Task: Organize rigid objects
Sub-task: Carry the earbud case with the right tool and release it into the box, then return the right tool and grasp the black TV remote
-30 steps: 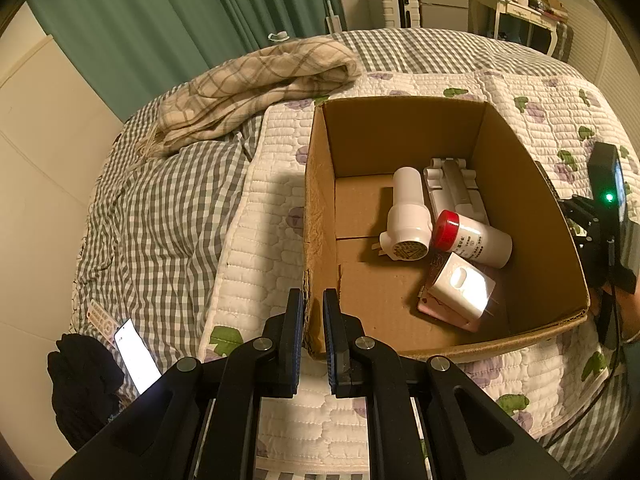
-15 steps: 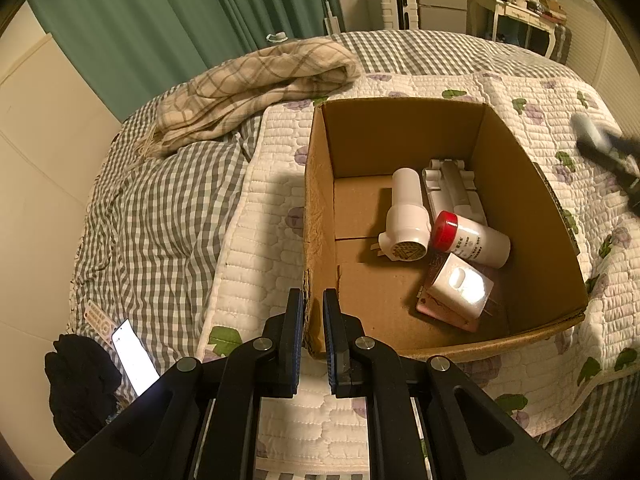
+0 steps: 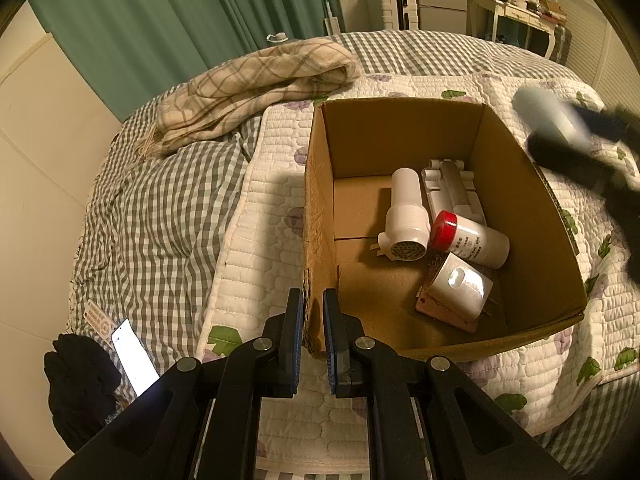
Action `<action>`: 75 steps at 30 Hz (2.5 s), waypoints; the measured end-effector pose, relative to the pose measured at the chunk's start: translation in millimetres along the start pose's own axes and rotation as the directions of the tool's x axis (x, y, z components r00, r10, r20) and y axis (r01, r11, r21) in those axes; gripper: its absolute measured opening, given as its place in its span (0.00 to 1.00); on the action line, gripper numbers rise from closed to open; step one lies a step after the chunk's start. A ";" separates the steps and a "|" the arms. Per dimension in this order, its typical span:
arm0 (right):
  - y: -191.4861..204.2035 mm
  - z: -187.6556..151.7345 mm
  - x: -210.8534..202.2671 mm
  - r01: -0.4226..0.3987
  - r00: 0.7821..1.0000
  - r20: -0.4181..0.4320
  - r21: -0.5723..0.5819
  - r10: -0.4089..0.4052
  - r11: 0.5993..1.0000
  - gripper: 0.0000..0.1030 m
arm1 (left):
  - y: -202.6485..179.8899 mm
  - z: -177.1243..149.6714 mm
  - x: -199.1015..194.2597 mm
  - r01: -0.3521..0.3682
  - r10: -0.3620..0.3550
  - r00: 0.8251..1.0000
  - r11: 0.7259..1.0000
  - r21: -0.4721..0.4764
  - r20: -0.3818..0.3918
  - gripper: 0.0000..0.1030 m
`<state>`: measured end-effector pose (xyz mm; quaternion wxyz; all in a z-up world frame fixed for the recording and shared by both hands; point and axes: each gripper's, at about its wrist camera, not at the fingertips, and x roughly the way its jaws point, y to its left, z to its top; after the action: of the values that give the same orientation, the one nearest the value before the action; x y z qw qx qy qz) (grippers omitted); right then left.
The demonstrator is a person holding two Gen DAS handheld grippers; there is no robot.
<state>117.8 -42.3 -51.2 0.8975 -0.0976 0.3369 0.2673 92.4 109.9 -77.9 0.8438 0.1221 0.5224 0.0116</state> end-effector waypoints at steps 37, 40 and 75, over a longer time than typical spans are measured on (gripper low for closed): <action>-90.4 -24.9 -87.5 0.216 0.957 0.148 0.206 -0.248 0.955 1.00 | 0.9 -0.7 -0.2 0.008 -0.008 1.000 1.000 -0.004 0.002 0.09; -119.6 -42.2 -83.8 0.263 0.950 0.094 0.272 -0.298 0.925 1.00 | 1.3 -1.1 -0.8 0.006 -0.006 1.000 1.000 -0.004 0.003 0.09; -179.6 -156.2 87.3 0.308 0.897 -0.415 0.341 -0.152 0.888 0.49 | 2.4 1.5 -0.6 0.010 -0.010 1.000 1.000 -0.007 0.002 0.09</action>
<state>184.5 -212.1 -227.2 0.8423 -0.0023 0.5357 0.0592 93.8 111.8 -76.2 0.8448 0.1166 0.5221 0.0090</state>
